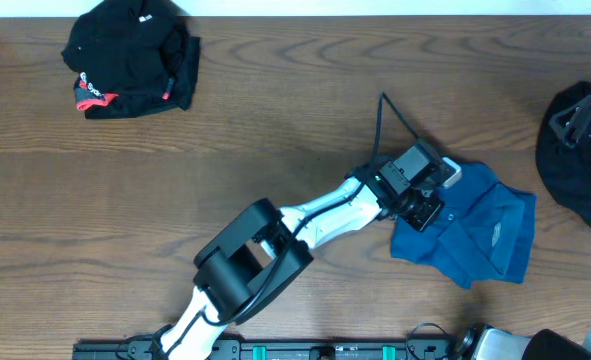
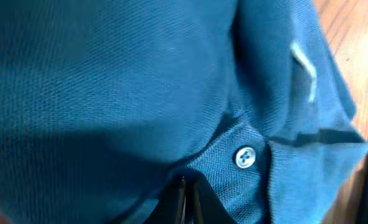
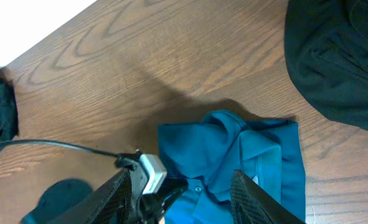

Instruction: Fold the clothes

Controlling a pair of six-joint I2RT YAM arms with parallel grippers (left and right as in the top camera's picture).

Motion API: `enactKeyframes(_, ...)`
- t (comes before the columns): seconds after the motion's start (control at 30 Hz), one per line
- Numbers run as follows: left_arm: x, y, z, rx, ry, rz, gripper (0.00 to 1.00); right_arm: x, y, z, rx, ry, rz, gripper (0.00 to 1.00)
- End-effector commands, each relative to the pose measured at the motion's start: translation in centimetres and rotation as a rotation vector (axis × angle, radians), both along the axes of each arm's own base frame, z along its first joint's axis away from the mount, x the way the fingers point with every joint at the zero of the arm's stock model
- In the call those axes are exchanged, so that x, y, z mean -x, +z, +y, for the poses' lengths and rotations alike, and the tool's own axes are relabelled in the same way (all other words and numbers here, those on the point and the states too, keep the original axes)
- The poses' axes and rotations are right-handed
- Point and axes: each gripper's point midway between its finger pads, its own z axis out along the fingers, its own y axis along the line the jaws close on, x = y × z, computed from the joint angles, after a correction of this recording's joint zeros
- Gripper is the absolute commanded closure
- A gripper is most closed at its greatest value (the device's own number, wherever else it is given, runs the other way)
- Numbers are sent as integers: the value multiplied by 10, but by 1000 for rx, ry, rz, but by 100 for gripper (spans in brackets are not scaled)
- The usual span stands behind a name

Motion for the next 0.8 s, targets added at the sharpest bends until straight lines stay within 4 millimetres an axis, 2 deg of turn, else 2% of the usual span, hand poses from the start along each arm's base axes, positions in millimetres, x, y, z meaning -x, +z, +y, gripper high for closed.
enactKeyframes(0.0, -6, -26, 10, -50, 46, 47, 92, 2, 8, 1, 13, 14, -22, 51)
enactKeyframes(0.2, -25, -48, 30, -92, 123, 100, 92, 4, 7, 2, 9, 14, -14, 52)
enactKeyframes(0.37, -49, -65, 58, -150, 216, 127, 90, 4, 7, 2, 9, 14, -13, 52)
enactKeyframes(0.57, -89, -84, 116, -295, 455, 140, 90, 4, 6, 2, 8, 15, -11, 52)
enactKeyframes(0.77, -113, -92, 169, -376, 649, 208, 90, 4, 6, 2, 11, 20, -11, 52)
